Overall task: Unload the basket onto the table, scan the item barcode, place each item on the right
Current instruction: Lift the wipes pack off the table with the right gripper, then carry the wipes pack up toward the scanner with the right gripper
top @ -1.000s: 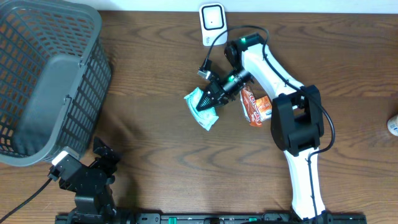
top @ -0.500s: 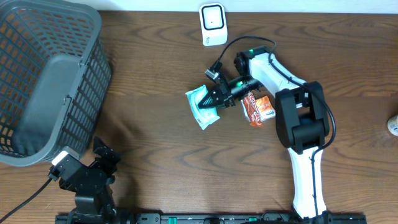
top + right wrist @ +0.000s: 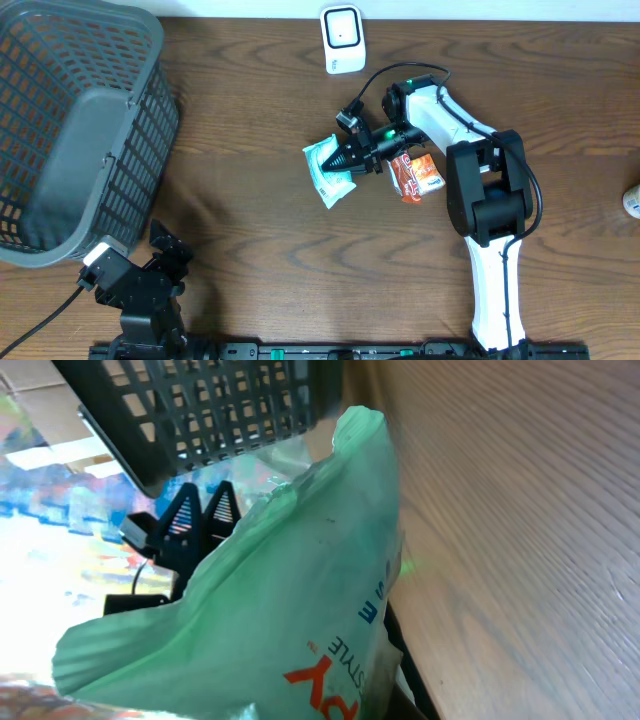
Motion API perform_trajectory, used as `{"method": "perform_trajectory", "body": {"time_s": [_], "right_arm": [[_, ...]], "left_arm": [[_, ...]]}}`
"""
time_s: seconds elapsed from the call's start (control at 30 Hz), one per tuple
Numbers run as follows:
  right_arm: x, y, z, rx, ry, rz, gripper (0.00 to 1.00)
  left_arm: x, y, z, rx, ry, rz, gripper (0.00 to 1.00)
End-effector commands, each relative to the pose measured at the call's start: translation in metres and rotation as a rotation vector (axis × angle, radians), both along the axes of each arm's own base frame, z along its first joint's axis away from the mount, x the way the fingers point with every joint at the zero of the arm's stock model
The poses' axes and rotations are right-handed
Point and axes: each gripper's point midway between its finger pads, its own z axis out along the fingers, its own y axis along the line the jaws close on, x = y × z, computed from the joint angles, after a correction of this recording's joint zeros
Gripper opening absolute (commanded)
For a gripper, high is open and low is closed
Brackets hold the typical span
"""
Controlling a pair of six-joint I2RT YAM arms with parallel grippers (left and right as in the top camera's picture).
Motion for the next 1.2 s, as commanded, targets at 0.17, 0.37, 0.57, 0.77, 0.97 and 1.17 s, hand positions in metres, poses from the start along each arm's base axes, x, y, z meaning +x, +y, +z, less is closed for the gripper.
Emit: {"method": "perform_trajectory", "body": {"time_s": [0.17,0.37,0.57,0.77,0.97,1.17], "right_arm": [[0.0,-0.012,0.025,-0.189,-0.065,0.059,0.01],[-0.006,-0.015,0.045,-0.47,-0.267,0.143,0.01],[-0.028,-0.004,0.043,-0.706,-0.54,0.305,0.01],[-0.003,0.004,0.025,-1.005,-0.884,0.375,0.01],[0.064,0.03,0.042,-1.083,-1.173,0.146,0.01],[0.132,0.034,0.063,-1.025,-1.355,-0.035,0.01]], "left_arm": [[-0.001,0.0,0.002,-0.001,-0.007,0.004,0.93],[-0.001,0.0,0.002,-0.001,-0.007,0.004,0.93],[-0.001,0.001,0.002,-0.001,-0.007,0.004,0.93],[-0.001,0.0,0.002,-0.001,-0.007,0.004,0.93],[-0.001,0.001,0.002,-0.001,-0.007,0.004,0.93],[-0.001,0.0,0.002,-0.001,-0.007,0.004,0.93]]}}
